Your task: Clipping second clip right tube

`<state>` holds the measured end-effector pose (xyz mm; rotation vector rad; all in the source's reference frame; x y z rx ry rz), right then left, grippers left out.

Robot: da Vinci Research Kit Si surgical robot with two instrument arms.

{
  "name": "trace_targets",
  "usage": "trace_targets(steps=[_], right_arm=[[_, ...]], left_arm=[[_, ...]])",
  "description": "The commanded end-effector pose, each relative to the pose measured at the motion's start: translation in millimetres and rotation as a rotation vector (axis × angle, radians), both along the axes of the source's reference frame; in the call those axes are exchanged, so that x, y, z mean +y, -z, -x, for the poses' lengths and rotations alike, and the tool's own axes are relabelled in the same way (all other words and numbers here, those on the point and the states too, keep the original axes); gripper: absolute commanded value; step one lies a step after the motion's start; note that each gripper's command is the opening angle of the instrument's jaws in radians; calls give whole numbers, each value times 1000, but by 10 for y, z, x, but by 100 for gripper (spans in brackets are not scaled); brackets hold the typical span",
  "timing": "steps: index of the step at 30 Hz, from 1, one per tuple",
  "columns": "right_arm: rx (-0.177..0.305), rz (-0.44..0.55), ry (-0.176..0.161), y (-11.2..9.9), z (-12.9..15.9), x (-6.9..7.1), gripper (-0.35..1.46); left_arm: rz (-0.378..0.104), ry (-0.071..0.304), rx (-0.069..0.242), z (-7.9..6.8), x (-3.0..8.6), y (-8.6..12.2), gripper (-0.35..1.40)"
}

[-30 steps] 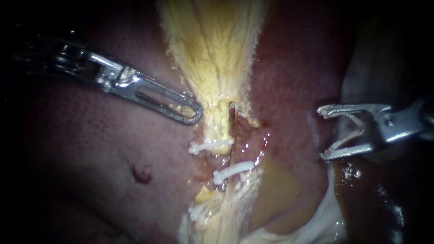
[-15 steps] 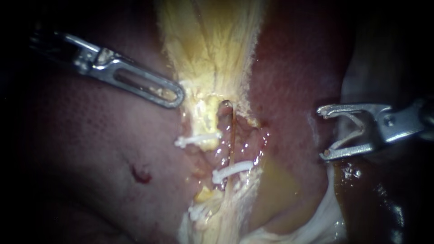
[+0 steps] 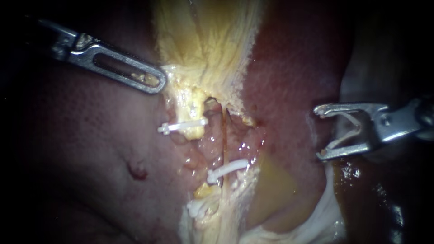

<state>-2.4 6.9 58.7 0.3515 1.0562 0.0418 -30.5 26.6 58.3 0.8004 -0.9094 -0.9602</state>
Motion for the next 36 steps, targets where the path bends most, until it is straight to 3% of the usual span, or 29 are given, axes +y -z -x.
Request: trace_targets(steps=[1,7,17,24,36], right_arm=[[0,-22,-5,-1,-3,-1,50],[-10,-157,-28,-16,-33,-6,50],[-24,-397,-42,-52,-87,-30,49],[-2,-486,-64,-76,-108,-37,49],[4,-532,-103,-106,-128,-34,49]], left_arm=[[0,0,1,0,0,0,-35],[0,0,1,0,0,0,-35],[1,0,1,0,0,-1,-35],[1,0,1,0,-1,-1,-35],[2,1,2,1,-2,-2,-35]])
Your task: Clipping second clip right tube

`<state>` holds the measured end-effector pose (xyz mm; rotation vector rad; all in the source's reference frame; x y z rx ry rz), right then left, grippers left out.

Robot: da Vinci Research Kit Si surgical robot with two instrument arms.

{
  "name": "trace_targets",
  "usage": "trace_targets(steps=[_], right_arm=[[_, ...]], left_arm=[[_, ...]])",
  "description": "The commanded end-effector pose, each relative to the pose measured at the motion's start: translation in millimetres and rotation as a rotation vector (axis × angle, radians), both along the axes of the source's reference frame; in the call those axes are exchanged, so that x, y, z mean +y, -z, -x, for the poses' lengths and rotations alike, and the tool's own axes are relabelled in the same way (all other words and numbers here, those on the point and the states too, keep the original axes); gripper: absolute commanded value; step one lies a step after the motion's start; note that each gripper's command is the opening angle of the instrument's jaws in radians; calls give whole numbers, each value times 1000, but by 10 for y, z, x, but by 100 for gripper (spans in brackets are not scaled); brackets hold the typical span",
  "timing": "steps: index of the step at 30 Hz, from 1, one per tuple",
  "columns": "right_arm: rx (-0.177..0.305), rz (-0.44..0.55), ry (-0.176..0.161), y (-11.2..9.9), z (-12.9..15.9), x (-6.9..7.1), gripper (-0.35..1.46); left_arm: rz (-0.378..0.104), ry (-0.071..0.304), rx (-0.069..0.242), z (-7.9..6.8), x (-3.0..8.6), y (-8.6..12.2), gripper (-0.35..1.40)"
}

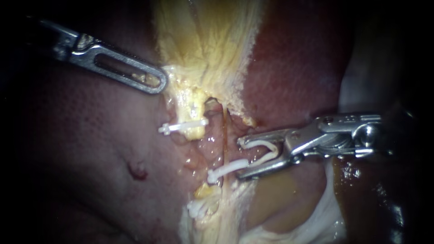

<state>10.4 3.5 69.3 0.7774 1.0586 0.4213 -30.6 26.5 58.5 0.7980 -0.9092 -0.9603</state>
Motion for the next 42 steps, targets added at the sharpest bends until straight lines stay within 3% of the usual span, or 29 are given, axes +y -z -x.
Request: trace_targets(steps=[1,12,28,35,42], right_arm=[[1,2,-2,-2,-3,0,49],[24,-22,-15,-12,-23,-3,49],[84,-114,-66,-18,-38,-6,49],[146,-194,-68,-14,-39,-8,49],[213,-240,-47,0,-42,-15,49]], left_arm=[[0,0,0,0,0,0,-35],[0,1,1,0,0,0,-35],[1,2,1,2,-1,-1,-35],[1,2,2,2,-1,-2,-35],[1,2,1,2,-1,-2,-35]])
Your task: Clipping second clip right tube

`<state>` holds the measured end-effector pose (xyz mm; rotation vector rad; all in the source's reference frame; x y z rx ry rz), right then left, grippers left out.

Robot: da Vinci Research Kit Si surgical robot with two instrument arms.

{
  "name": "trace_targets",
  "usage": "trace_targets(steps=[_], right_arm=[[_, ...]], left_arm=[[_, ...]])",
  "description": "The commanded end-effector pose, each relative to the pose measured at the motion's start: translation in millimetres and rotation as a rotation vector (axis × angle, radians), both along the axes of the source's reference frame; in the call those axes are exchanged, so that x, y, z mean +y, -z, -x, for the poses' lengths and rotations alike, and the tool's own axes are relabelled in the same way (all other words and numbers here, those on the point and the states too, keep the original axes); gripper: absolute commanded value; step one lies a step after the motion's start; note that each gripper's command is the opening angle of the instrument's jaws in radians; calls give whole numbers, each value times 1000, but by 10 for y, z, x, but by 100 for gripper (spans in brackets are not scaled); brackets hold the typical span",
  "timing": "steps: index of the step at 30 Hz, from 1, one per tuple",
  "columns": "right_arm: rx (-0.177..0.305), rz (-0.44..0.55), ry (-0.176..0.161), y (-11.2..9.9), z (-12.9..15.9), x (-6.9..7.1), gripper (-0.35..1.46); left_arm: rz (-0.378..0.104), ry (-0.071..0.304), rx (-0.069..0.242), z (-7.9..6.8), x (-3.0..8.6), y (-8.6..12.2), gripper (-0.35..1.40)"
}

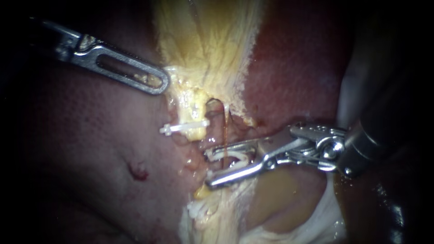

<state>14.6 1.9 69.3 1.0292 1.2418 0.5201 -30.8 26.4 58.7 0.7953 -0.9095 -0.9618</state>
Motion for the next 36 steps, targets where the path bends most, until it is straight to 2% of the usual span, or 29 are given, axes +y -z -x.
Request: trace_targets(steps=[1,6,11,25,31,36], right_arm=[[10,-2,2,4,-1,-1,49],[55,-14,13,23,-5,-6,49],[66,-20,17,35,-7,-7,48],[68,-21,21,29,1,-2,43],[70,-21,23,26,7,-1,32],[71,-21,26,25,12,-1,9]], left_arm=[[0,0,0,0,0,0,-35],[0,0,0,-1,0,0,-35],[0,-1,0,-1,0,0,-35],[0,-1,0,-1,0,0,-35],[0,-1,0,-1,0,0,-35],[0,-1,0,-1,0,0,-35]])
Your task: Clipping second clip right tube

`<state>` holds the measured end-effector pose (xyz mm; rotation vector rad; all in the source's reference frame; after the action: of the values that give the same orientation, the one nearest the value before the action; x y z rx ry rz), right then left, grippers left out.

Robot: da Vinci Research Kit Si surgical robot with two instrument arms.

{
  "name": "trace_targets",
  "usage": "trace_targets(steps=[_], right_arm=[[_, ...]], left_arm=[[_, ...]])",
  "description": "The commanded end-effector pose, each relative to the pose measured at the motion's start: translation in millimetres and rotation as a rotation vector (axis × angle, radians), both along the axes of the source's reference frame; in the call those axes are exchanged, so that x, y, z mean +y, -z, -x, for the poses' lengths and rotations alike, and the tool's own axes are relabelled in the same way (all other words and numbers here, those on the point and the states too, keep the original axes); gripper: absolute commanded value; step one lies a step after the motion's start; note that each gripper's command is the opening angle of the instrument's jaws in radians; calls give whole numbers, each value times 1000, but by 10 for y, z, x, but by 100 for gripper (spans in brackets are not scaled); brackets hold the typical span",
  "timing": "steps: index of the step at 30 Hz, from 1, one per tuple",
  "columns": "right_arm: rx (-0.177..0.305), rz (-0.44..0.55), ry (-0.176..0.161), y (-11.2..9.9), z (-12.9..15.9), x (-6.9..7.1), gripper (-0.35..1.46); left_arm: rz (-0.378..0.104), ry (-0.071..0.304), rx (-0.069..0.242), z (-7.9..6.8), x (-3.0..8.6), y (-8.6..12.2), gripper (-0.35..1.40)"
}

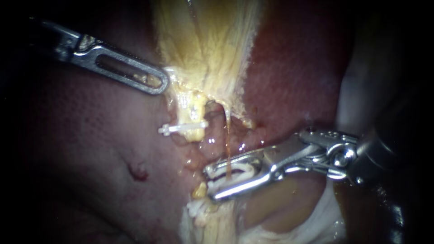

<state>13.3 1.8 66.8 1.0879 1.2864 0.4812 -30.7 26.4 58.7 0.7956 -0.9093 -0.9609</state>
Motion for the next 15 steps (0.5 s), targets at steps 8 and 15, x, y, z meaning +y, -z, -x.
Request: trace_targets(steps=[8,15], right_arm=[[4,0,5,1,3,0,-28],[-25,-94,23,2,7,-1,-35]], left_arm=[[0,0,0,0,0,0,-35],[0,0,0,0,0,0,-35]])
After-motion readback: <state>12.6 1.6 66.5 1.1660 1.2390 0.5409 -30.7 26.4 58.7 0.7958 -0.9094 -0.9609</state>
